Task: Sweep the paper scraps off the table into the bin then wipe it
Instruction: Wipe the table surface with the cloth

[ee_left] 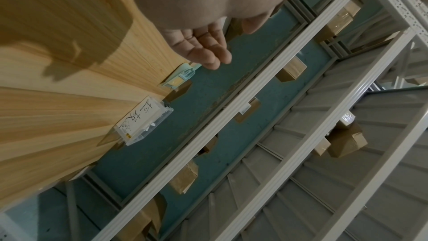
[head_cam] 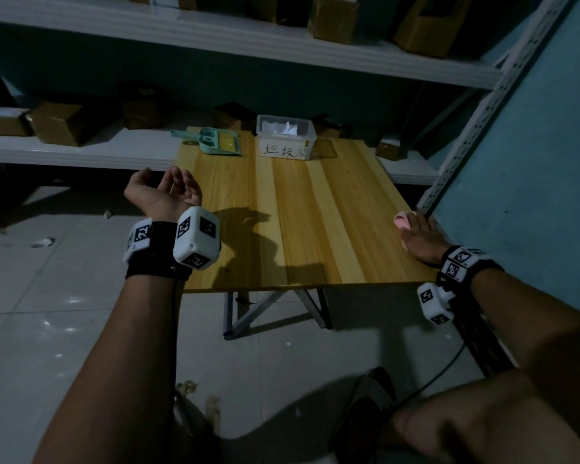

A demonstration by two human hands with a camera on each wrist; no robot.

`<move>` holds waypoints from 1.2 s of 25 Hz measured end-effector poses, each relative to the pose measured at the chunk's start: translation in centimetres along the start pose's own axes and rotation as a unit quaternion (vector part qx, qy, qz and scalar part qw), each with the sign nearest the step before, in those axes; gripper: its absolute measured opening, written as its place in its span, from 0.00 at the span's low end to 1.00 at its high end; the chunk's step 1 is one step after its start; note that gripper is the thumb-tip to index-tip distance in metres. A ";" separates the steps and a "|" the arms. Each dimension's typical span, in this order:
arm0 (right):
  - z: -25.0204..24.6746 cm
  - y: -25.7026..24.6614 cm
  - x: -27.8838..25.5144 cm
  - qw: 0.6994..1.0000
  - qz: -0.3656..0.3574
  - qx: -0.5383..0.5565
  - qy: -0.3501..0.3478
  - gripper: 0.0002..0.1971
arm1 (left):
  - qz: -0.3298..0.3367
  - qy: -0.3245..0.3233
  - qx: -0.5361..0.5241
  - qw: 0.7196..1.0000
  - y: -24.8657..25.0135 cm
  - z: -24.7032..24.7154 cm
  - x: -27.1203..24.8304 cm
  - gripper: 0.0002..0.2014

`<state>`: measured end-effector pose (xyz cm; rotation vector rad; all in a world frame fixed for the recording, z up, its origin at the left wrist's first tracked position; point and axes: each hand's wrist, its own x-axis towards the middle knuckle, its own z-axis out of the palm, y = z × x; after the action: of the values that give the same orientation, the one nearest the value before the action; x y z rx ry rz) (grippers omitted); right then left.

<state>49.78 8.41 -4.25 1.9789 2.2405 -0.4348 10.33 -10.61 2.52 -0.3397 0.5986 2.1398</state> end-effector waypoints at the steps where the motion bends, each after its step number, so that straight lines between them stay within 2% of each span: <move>1: 0.0 -0.1 0.0 1.000 0.005 -0.003 0.002 0.30 | 0.000 0.000 0.001 1.000 0.0 0.0 0.0 0.13; 6: -0.1 0.3 0.5 1.000 -0.014 0.010 0.000 0.30 | -0.004 -0.002 0.005 1.000 0.0 0.0 -0.1 0.13; 9: -0.3 0.2 0.6 0.999 -0.001 0.033 0.004 0.30 | -0.001 0.000 0.001 1.000 0.2 -0.2 0.1 0.14; 17: -1.1 -0.5 1.0 1.000 -0.005 -0.002 0.013 0.30 | 0.020 -0.004 -0.009 1.000 2.2 0.0 -0.1 0.12; 23: -1.5 -4.9 0.4 0.997 -0.047 -0.062 -0.027 0.28 | 0.023 -0.001 -0.032 0.999 3.1 -0.2 0.7 0.12; 26: -0.7 -6.5 0.8 0.996 -0.060 -0.067 -0.020 0.29 | 0.012 0.002 -0.029 0.999 2.9 0.1 0.8 0.11; 30: -0.5 -8.1 0.8 0.997 -0.057 -0.028 -0.054 0.30 | 0.009 0.001 -0.037 0.999 2.8 0.2 0.6 0.14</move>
<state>41.79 8.43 -2.95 1.7627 2.2789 -0.4731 7.68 -11.49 3.28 -0.3780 0.5264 2.1824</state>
